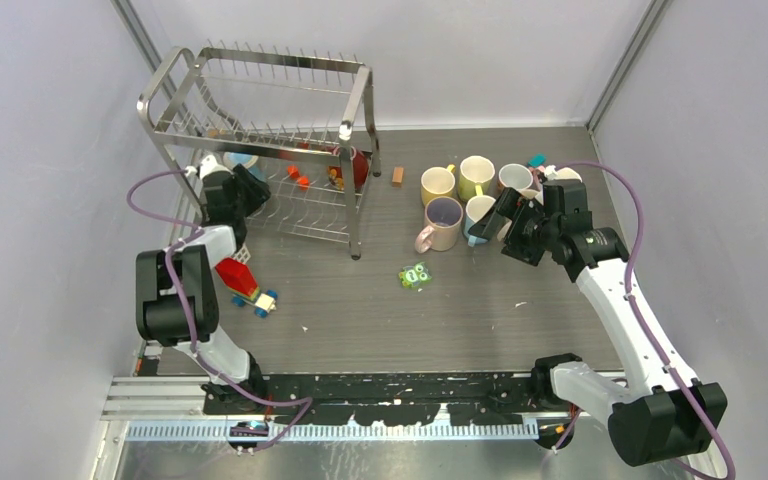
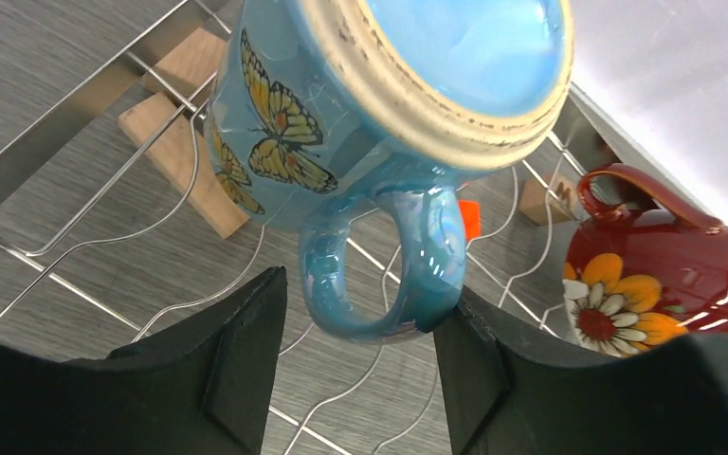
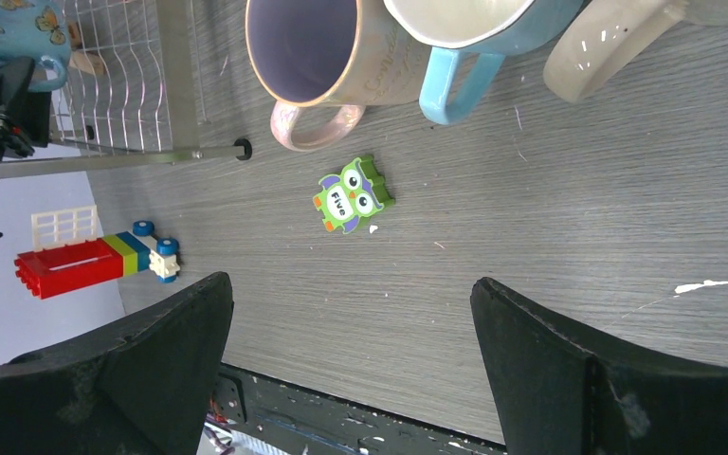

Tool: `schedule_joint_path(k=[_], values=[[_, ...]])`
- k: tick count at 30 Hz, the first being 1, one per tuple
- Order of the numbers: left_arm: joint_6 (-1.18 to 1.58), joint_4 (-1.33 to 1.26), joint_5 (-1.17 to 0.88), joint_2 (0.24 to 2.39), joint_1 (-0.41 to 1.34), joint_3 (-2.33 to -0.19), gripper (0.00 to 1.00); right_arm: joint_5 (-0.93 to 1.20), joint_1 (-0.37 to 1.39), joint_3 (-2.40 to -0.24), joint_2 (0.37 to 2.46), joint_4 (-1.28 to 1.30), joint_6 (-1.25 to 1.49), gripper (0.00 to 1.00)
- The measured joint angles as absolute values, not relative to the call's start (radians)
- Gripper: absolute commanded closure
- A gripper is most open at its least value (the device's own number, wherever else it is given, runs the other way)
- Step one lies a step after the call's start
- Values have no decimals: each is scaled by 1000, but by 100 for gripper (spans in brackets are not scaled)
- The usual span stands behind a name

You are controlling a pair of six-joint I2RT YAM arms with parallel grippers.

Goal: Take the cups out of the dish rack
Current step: Adjust the cup in the dish rack, then unload the cup from the dish rack.

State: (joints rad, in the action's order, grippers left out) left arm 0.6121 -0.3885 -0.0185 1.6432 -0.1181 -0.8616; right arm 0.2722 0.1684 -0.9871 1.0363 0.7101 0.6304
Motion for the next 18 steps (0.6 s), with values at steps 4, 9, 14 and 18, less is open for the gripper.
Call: schedule_joint_path(k=[4, 9, 14, 18], values=[[593, -355, 28, 1648, -101, -865, 42, 272, 169, -987, 1036, 710, 630, 0], [572, -319, 78, 1674, -82, -889, 47, 272, 168, -987, 1036, 710, 630, 0], [553, -289, 134, 1695, -62, -918, 52, 272, 169, -987, 1037, 710, 629, 0], [532, -267, 179, 1706, -47, -943, 56, 272, 169, -987, 1037, 710, 629, 0]])
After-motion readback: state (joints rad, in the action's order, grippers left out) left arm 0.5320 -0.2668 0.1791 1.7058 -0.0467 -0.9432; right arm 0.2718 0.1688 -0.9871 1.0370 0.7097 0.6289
